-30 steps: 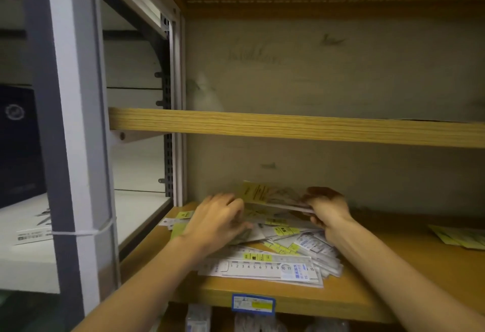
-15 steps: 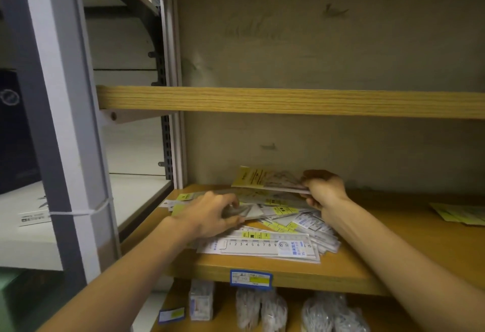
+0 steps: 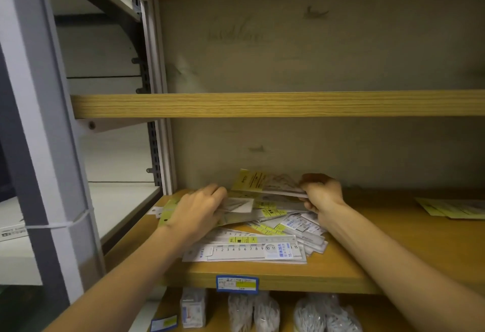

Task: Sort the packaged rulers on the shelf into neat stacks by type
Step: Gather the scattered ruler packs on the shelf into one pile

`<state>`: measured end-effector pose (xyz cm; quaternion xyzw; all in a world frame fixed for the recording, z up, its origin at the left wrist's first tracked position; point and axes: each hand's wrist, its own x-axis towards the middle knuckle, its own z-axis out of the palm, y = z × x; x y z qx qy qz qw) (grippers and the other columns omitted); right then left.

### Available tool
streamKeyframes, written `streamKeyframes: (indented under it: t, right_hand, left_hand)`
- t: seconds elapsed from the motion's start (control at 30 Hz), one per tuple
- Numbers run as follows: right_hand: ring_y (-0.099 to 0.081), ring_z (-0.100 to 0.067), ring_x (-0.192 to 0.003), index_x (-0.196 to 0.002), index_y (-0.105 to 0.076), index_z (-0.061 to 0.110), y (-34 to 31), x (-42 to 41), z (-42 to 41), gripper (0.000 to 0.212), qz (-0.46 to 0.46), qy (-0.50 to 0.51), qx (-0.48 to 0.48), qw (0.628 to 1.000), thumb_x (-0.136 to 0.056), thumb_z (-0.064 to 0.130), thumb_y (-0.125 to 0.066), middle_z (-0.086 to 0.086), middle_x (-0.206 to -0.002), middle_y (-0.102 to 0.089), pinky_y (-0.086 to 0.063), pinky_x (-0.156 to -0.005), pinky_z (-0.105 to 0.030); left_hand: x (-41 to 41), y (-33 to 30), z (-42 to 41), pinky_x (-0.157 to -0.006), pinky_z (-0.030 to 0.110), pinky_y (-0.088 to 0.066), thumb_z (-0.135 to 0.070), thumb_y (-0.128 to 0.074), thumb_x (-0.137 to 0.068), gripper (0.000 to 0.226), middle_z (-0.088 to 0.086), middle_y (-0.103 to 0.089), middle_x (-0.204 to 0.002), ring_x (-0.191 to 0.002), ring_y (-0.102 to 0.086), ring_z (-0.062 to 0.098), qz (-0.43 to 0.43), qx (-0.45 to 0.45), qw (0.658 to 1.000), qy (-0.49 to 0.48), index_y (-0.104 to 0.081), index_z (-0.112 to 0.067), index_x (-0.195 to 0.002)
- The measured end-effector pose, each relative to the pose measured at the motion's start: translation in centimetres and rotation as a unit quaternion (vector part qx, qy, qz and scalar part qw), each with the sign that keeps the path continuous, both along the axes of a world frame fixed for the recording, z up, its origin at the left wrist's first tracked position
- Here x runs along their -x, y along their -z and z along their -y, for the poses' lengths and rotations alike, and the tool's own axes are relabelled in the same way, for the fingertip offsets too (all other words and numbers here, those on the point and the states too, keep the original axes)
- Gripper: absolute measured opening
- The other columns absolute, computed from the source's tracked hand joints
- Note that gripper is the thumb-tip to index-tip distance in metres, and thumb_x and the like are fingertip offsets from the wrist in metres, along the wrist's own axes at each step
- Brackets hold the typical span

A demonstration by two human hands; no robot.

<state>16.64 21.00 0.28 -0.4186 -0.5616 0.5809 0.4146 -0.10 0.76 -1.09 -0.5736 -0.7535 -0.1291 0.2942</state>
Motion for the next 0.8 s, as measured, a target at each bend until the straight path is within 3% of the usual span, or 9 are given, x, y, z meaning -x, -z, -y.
streamKeyframes:
  t: [0.1, 0.2, 0.27, 0.43, 0.63, 0.8]
  right_hand:
    - [-0.058, -0.025, -0.078, -0.097, -0.065, 0.014, 0.1, -0.4, -0.7, 0.017, -0.039, 0.019, -0.019, 0.999, -0.082, 0.006, -0.066, -0.014, -0.103, -0.066, -0.045, -0.054, -0.028]
    - [-0.061, -0.026, -0.096, -0.080, -0.064, 0.024, 0.0, -0.9, -0.8, 0.019, -0.057, 0.027, -0.035, 0.997, -0.083, 0.005, -0.067, -0.005, -0.105, -0.066, -0.053, -0.083, -0.036]
    - [-0.059, -0.026, -0.099, -0.078, -0.062, 0.026, 0.1, -1.3, -0.9, 0.022, -0.064, 0.027, -0.036, 0.997, -0.084, 0.005, -0.066, -0.003, -0.109, -0.063, -0.052, -0.090, -0.039]
    - [-0.058, -0.025, -0.105, -0.083, -0.065, 0.027, 1.0, -1.6, -1.1, 0.020, -0.079, 0.014, -0.046, 0.996, -0.082, 0.007, -0.068, -0.001, -0.111, -0.065, -0.051, -0.097, -0.042]
    - [-0.062, -0.025, -0.102, -0.083, -0.066, 0.025, 1.1, -1.8, -1.3, 0.021, -0.072, 0.015, -0.035, 0.997, -0.079, 0.005, -0.072, -0.002, -0.106, -0.068, -0.052, -0.095, -0.042]
    - [-0.060, -0.024, -0.098, -0.078, -0.066, 0.025, -0.1, -2.2, -1.8, 0.022, -0.085, 0.046, -0.070, 0.993, -0.082, 0.004, -0.069, -0.001, -0.107, -0.068, -0.048, -0.080, -0.033]
  left_hand:
    - [-0.3, -0.1, -0.6, -0.050, 0.033, -0.047, -0.013, -0.083, -0.065, 0.030, 0.001, -0.059, -0.077, -0.062, -0.058, 0.025, -0.071, -0.040, 0.997, 0.013, -0.056, -0.014, -0.077]
    - [-1.2, 0.0, -1.4, -0.059, 0.033, -0.044, -0.009, -0.087, -0.058, 0.035, 0.001, -0.057, -0.069, -0.059, -0.055, 0.023, -0.137, -0.065, 0.988, 0.024, -0.055, -0.015, -0.070]
    - [-1.8, 0.2, -1.8, -0.063, 0.034, -0.038, -0.006, -0.086, -0.059, 0.033, 0.001, -0.057, -0.069, -0.060, -0.054, 0.023, -0.166, -0.085, 0.982, 0.032, -0.056, -0.015, -0.069]
    - [-3.1, 1.1, -2.4, -0.064, 0.033, -0.029, -0.011, -0.086, -0.065, 0.028, 0.002, -0.058, -0.069, -0.061, -0.053, 0.023, -0.186, -0.104, 0.976, 0.040, -0.058, -0.014, -0.068]
    - [-3.3, 1.3, -3.0, -0.065, 0.033, -0.028, -0.013, -0.086, -0.063, 0.025, 0.002, -0.060, -0.069, -0.061, -0.055, 0.023, -0.187, -0.097, 0.976, 0.048, -0.061, -0.013, -0.068]
    - [-1.9, 0.9, -3.6, -0.065, 0.032, -0.030, -0.002, -0.074, -0.066, 0.021, 0.002, -0.057, -0.065, -0.058, -0.054, 0.024, -0.197, -0.142, 0.968, 0.067, -0.057, -0.014, -0.065]
